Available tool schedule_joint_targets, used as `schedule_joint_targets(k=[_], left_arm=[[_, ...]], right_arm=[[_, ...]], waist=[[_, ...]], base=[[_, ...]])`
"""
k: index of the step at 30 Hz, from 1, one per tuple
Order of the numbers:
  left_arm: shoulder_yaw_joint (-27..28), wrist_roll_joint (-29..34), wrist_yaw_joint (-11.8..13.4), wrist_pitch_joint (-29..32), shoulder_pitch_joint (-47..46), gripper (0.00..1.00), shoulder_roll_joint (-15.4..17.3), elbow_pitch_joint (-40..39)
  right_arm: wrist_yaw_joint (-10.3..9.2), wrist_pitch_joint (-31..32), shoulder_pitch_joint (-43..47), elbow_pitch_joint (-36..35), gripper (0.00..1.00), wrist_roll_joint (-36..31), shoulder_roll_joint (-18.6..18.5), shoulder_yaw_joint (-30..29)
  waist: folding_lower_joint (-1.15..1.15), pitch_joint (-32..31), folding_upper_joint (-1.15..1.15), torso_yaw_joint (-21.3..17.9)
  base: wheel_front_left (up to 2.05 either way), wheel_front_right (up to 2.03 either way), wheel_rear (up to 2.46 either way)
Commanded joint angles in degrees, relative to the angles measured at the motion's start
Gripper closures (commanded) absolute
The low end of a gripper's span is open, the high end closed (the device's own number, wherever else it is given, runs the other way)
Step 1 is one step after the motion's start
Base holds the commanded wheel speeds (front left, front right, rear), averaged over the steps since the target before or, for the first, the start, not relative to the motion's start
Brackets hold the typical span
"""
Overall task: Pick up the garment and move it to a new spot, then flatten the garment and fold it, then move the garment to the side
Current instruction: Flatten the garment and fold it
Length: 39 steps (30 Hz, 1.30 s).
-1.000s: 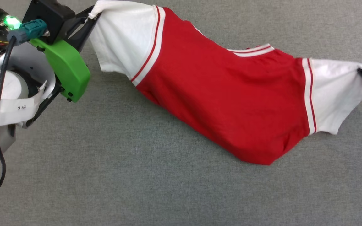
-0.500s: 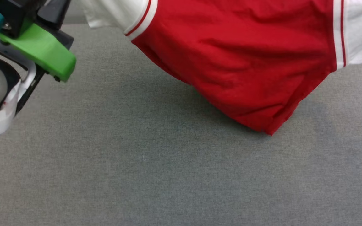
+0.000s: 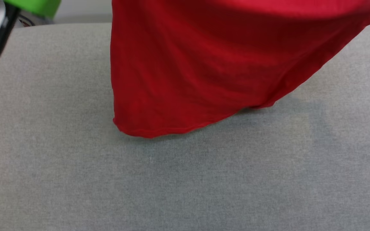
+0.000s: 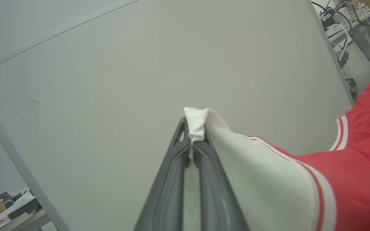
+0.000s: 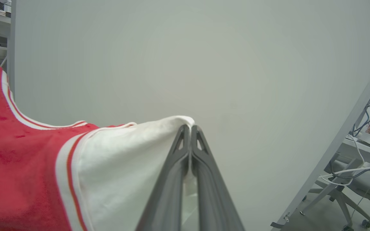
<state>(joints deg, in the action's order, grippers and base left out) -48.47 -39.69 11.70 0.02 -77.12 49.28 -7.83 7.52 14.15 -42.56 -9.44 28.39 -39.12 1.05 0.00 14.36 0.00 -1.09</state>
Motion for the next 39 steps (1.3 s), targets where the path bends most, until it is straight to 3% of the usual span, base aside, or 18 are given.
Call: schedule_joint_targets(k=[1,7,14,24,29,30,35,39], left_arm=[[0.5,-0.1,-0.7,-0.2,-2.2,1.00,-1.2,1.4],[1.0,1.5,-3.9,-0.9,-11.3,1.00,-6.5,11.4],[1.8,4.2,-7.3,-3.6,-24.0,1.00,-13.0,26.1],[3.1,5.8,-10.6,-9.3,-35.7,1.00,-18.0,42.3],[3.1,5.3,-11.8,-12.1,-35.2,1.00,-19.3,48.1],[2.8,4.6,-12.7,-14.0,-30.2,1.00,-20.0,51.1],[3.5,4.0,-12.6,-14.9,-21.5,1.00,-19.6,50.2],[5.8,4.0,-11.5,-15.0,-12.6,1.00,-18.5,45.0]], right_arm=[[-0.03,0.3,-2.7,0.4,1.00,-0.9,0.5,0.6],[-0.03,0.2,-17.2,7.4,1.00,-3.9,1.7,4.9],[-0.03,-3.5,-39.0,22.3,1.00,-9.3,3.9,10.1],[-0.03,-9.6,-60.0,40.2,1.00,-13.1,7.4,17.2],[-0.03,-13.2,-62.4,47.3,1.00,-12.4,9.2,20.1],[-0.03,-17.2,-59.8,51.3,1.00,-9.9,10.1,23.6],[-0.03,-21.5,-53.2,52.3,1.00,-6.2,11.2,27.6],[-0.03,-23.3,-46.4,50.9,1.00,-2.7,10.9,30.7]], waist=[[0.00,2.6,0.00,0.1],[0.00,9.2,0.00,-0.3],[0.00,16.0,0.00,-0.9],[0.00,21.2,0.00,-1.7],[0.00,22.6,0.00,-1.4],[0.00,22.2,0.00,-1.2],[0.00,19.7,0.00,-1.2],[0.00,17.1,0.00,-1.2]], base=[[0.00,0.00,0.00],[0.00,0.00,0.00],[0.00,0.00,0.00],[0.00,0.00,0.00],[0.00,0.00,0.00],[0.00,0.00,0.00],[0.00,0.00,0.00],[0.00,0.00,0.00]])
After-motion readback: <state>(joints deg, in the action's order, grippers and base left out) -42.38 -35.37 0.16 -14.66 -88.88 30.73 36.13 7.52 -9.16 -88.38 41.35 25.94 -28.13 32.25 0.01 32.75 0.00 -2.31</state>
